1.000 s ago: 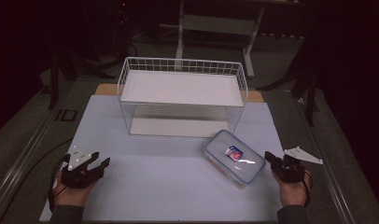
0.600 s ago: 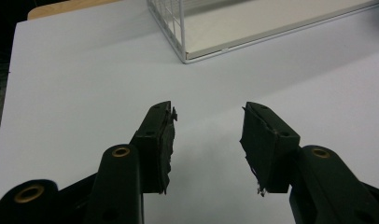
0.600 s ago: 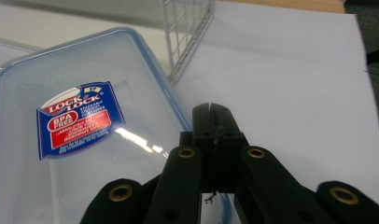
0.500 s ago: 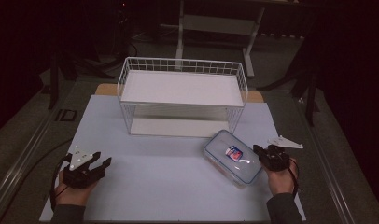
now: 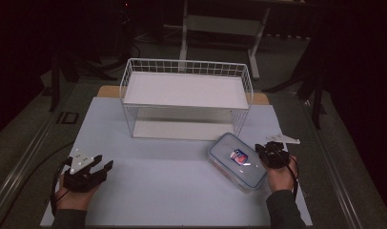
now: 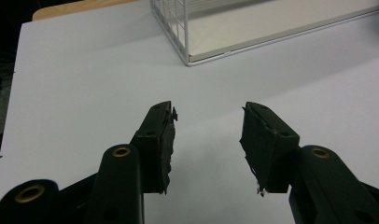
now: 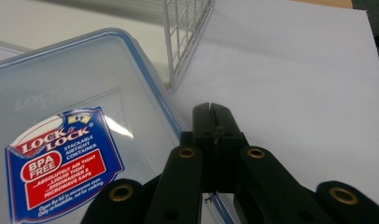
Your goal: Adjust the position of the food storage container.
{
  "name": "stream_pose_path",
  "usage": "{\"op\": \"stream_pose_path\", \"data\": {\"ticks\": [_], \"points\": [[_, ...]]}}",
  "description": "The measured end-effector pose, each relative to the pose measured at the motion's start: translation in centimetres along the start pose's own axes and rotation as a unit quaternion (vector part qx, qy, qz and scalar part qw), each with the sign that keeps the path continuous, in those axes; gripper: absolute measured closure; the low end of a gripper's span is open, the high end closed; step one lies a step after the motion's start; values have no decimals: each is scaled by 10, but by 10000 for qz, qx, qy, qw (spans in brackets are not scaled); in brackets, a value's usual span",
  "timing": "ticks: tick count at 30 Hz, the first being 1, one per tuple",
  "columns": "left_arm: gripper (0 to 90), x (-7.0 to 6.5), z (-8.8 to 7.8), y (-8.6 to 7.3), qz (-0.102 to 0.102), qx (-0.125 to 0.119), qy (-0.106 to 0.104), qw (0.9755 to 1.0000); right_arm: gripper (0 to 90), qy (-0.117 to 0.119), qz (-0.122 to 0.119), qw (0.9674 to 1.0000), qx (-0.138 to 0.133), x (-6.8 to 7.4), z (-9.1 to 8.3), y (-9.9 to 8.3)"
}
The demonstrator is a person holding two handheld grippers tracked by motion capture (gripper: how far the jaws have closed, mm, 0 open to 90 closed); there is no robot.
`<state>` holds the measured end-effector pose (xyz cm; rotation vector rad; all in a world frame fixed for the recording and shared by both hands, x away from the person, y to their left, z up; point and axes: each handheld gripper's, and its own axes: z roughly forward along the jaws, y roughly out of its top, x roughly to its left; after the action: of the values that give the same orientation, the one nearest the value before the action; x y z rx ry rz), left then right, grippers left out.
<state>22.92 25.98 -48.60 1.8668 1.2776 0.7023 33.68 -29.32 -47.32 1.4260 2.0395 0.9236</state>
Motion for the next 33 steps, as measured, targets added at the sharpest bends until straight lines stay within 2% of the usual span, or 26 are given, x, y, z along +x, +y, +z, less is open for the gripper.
{"op": "stream_pose_path", "data": {"ticks": [4,9,13,15,17,20,22,25,26,28,31,33], "points": [[532,0,0,0,-4,-6,2,10000,900,-62,-29,9999,94,1,5,3],[535,1,-1,0,-25,-20,15,10000,900,0,-55,9997,220,4,11,3],[536,1,-1,0,-20,-30,17,10000,900,174,-230,9994,214,17,16,-1],[538,1,-1,0,-9,-30,16,10000,900,300,-251,9991,186,22,17,-1],[537,0,-1,0,-11,-32,15,10000,900,331,-291,9989,167,26,18,0],[538,0,-1,0,-6,-29,17,10000,900,527,-469,9975,69,39,23,3],[538,0,-1,0,-2,-34,15,10000,900,598,-507,9969,35,42,24,4],[538,0,-1,1,22,-41,11,10000,900,837,-745,9937,-30,62,31,10],[538,0,-1,1,22,-41,11,10000,900,837,-745,9937,-30,62,31,10],[538,0,-2,1,20,-58,7,10000,900,965,-908,9911,-81,74,35,13],[538,0,-2,1,27,-61,3,10000,900,1257,-1069,9861,-192,92,38,17],[538,0,-2,1,30,-78,-2,10000,900,1573,-1137,9807,-218,102,41,19]]}}
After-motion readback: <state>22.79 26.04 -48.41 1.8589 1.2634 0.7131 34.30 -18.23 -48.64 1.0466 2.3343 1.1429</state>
